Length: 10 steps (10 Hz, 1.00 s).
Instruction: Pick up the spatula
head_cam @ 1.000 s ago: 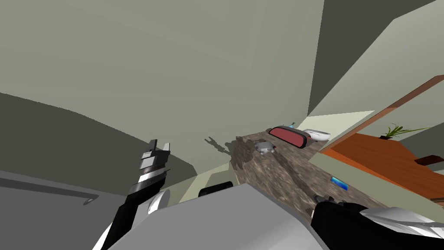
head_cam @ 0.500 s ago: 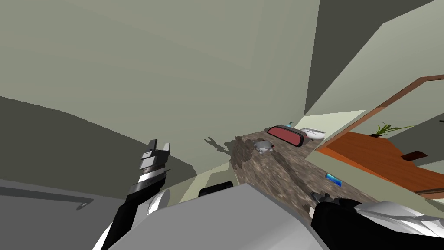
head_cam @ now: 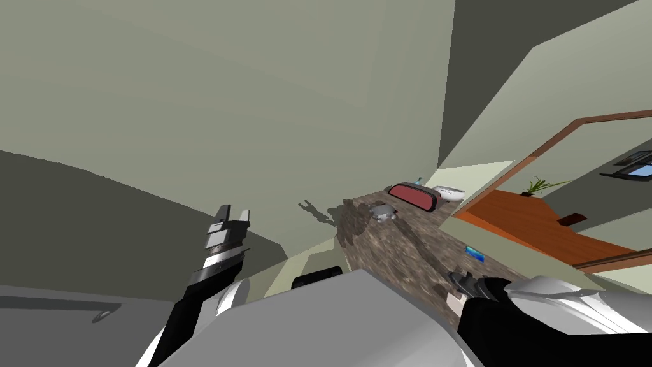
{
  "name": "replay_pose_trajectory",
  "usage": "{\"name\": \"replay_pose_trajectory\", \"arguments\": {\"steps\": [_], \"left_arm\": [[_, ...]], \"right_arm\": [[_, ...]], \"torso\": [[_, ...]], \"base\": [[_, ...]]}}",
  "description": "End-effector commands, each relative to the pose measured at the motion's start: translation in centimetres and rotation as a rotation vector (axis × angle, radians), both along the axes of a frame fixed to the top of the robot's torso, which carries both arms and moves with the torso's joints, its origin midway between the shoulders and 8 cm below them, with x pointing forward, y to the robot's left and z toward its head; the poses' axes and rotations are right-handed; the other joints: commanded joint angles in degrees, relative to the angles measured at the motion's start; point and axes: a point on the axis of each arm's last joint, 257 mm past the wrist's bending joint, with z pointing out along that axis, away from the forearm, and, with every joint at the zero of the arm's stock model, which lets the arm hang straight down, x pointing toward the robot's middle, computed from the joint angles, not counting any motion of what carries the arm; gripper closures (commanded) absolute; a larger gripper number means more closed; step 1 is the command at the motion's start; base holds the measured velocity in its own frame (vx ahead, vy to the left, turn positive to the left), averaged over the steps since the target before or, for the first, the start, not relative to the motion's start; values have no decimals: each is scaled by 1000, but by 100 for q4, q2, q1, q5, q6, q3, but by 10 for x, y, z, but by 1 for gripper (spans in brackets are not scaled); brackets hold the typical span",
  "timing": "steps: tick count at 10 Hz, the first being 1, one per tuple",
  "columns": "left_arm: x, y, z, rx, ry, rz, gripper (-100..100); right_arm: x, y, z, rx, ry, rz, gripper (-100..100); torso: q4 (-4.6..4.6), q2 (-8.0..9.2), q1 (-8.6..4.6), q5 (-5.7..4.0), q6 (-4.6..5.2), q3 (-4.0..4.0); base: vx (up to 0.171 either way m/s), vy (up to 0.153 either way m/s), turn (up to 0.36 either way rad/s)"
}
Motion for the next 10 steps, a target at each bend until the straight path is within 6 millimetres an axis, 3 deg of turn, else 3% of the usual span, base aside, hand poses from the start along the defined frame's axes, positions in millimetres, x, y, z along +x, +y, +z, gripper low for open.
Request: {"name": "replay_pose_trajectory", "arguments": {"steps": [1,2,3,5,9,10], "left_arm": [[0,0,0,0,0,0,0],[0,0,0,0,0,0,0],[0,0,0,0,0,0,0],[0,0,0,0,0,0,0],[0,0,0,0,0,0,0],[0,0,0,0,0,0,0]], "right_arm": [[9,1,2,0,1,12,100],[25,3,6,1,2,31,100],[24,3,6,1,4,31,100],[40,6,10,4,4,51,100],[40,6,10,3,5,54,100],[40,6,10,3,6,55,0]], "torso": [[0,0,0,0,0,0],[0,1,1,1,-1,1],[1,2,2,2,1,1],[0,2,2,2,0,1],[-1,-3,-3,-1,-2,-2],[-1,-3,-4,-1,-1,-2]], "base": [[-14,8,-49],[-22,11,-155],[-18,11,-71],[-13,6,-80],[-2,2,-10],[0,0,0]]}}
